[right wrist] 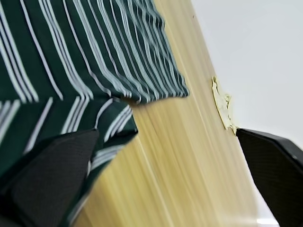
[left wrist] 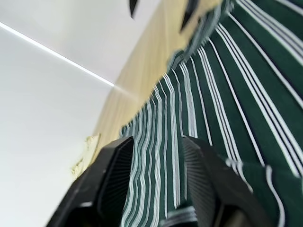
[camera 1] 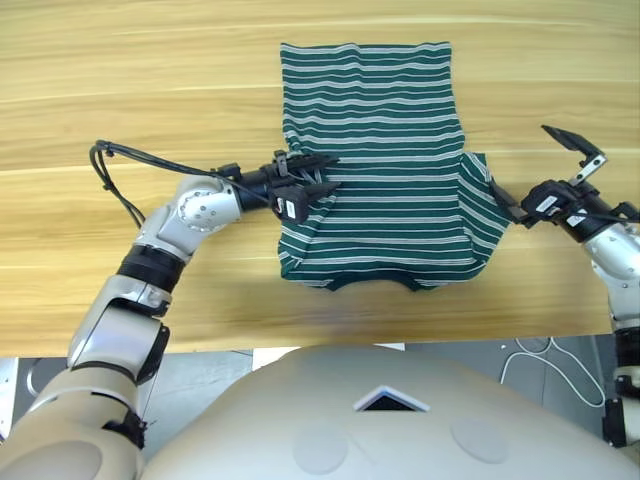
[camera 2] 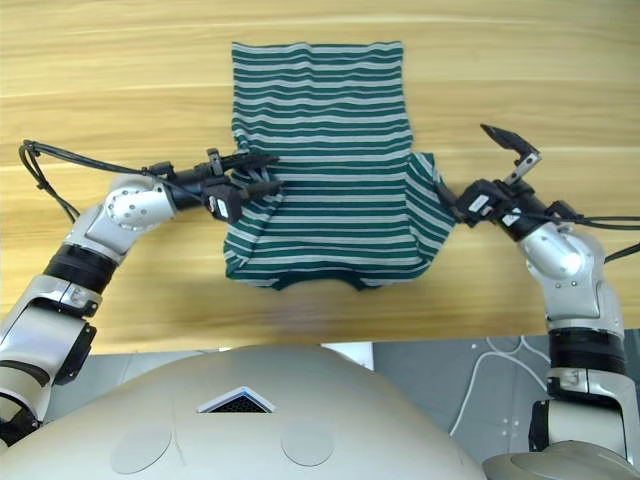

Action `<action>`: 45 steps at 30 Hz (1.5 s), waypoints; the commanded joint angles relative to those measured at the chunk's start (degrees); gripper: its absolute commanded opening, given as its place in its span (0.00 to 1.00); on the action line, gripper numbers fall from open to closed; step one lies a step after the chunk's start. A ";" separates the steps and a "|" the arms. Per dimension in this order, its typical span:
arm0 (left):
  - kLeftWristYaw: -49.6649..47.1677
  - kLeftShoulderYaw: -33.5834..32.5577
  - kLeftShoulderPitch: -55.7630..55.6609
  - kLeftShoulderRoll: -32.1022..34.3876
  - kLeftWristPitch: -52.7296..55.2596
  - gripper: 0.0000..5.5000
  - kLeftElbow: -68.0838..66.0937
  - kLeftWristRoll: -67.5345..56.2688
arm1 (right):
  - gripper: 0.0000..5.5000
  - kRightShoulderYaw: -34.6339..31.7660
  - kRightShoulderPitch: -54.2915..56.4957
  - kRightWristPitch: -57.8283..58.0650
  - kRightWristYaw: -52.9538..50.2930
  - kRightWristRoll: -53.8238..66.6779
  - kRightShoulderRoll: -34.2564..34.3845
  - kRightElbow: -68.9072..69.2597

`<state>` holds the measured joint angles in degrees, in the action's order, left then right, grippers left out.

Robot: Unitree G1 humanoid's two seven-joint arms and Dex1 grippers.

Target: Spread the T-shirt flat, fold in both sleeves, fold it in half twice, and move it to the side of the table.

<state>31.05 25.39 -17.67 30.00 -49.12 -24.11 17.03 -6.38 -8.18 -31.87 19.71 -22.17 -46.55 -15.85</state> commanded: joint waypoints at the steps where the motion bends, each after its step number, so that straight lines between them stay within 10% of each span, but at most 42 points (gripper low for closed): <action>1: 0.82 -0.36 0.08 0.12 -0.58 0.46 0.66 -0.90 | 0.98 -0.69 -1.11 7.32 -4.68 -8.60 -5.70 -4.17; 16: -0.99 -1.50 1.36 0.92 -2.37 0.61 0.02 1.59 | 0.98 4.44 -12.25 3.08 1.18 -4.46 -8.74 7.06; 45: -3.03 -2.08 0.50 0.31 -3.36 0.61 -0.55 3.55 | 0.00 10.28 -6.39 1.48 -1.34 -5.93 -8.35 -0.04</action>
<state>28.55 23.83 -16.18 30.32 -52.21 -24.36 20.09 2.89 -14.85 -30.42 17.90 -26.79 -55.08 -14.96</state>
